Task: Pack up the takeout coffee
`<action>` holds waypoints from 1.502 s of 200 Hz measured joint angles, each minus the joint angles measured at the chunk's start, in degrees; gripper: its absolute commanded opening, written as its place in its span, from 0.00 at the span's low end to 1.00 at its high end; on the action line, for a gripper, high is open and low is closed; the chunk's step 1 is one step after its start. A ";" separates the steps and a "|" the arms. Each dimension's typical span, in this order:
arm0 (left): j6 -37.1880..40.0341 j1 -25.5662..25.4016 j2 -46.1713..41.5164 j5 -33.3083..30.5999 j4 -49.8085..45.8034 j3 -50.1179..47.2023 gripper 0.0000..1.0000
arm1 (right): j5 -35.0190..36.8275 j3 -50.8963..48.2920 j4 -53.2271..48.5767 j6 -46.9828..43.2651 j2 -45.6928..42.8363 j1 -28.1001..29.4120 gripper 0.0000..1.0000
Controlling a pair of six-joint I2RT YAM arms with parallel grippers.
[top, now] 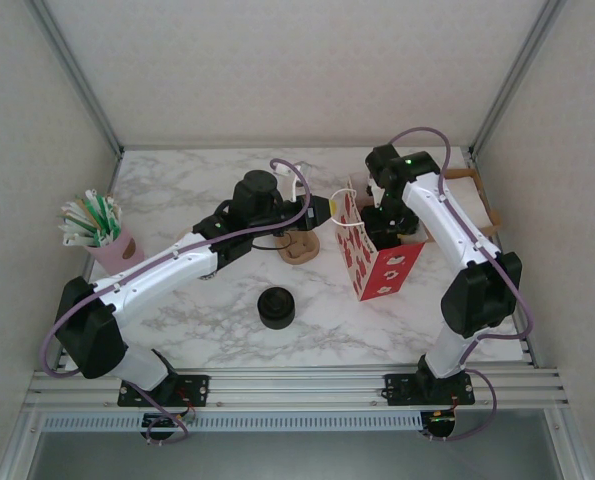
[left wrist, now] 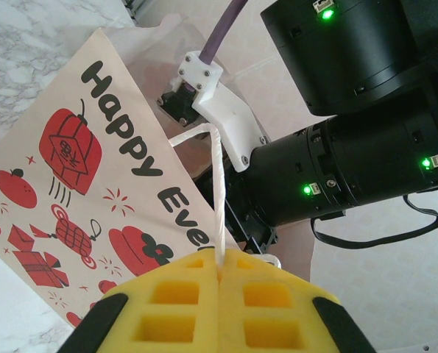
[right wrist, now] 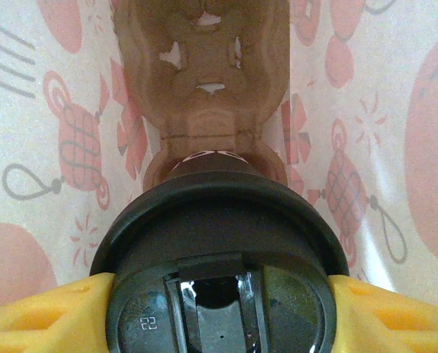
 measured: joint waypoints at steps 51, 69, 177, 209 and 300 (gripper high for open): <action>0.00 0.00 0.00 -0.02 -0.39 0.00 0.02 | -0.02 -1.38 1.68 0.00 0.72 -0.57 0.67; 0.00 0.00 0.00 -0.02 -0.39 0.00 0.02 | -0.04 -1.38 1.73 0.00 0.81 -0.57 0.67; 0.00 -0.04 0.00 -0.04 -0.39 0.00 0.02 | -0.20 -1.38 1.73 0.00 0.81 -0.74 0.67; 0.00 -0.04 0.00 -0.04 -0.39 0.00 0.02 | -0.20 -1.38 1.75 -0.02 0.81 -0.79 0.67; 0.00 -0.04 0.00 -0.04 -0.39 0.00 0.02 | -0.22 -1.38 1.79 -0.02 0.81 -0.83 0.66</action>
